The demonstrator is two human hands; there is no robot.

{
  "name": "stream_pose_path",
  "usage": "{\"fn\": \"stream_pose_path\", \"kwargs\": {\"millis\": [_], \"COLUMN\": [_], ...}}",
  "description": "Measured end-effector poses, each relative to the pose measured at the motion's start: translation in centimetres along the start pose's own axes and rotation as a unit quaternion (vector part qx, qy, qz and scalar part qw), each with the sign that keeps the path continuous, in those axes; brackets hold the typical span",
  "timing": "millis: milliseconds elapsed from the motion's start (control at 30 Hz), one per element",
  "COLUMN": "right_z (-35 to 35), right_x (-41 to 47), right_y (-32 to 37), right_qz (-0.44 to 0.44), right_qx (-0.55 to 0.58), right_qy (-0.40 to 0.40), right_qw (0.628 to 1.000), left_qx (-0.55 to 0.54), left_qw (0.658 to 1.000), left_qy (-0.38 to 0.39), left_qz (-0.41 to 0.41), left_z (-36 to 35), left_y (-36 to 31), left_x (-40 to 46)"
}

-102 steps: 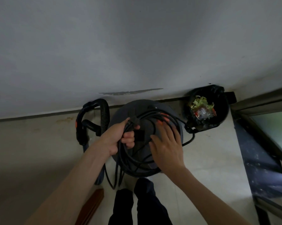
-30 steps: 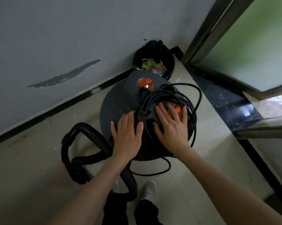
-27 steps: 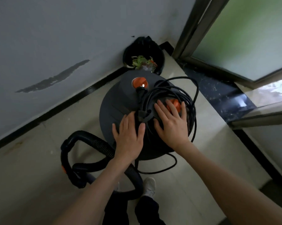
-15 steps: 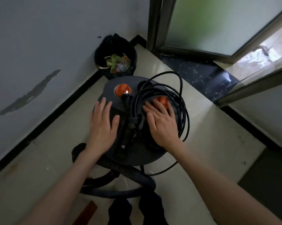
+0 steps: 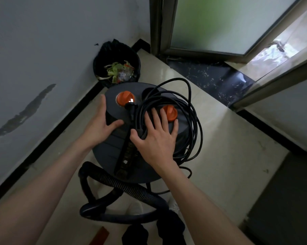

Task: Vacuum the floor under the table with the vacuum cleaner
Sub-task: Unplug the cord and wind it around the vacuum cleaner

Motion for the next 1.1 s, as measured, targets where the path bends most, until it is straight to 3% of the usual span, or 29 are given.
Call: {"fn": "stream_pose_path", "kwargs": {"millis": [400,767,1100], "right_z": [3.6,8.9,14.4], "right_x": [0.3,-0.7,-2.1], "right_y": [-7.4,-17.6,-28.9], "right_qz": [0.005,-0.047,-0.112], "right_qx": [-0.006,-0.037,-0.066], "right_qy": [-0.024,-0.069,-0.037], "right_qw": [1.0,0.996,0.991], "left_qx": [0.067,0.11,0.14], "left_qw": [0.997,0.987,0.975], "left_qy": [0.01,0.037,0.047], "left_qz": [-0.039,-0.108,-0.168], "left_z": [-4.9,-12.7,-21.3], "left_y": [-5.5,-14.6,-23.8], "left_x": [0.2,-1.9,-4.9]}}
Point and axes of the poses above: each hand's wrist, its own x-axis towards the middle knuckle, its own z-axis out of the back of the hand, y = z × x, the point moved 5 cm from there along x, towards the middle knuckle, and after that the axes turned 14 degrees about -y, right-handed, at the moved point
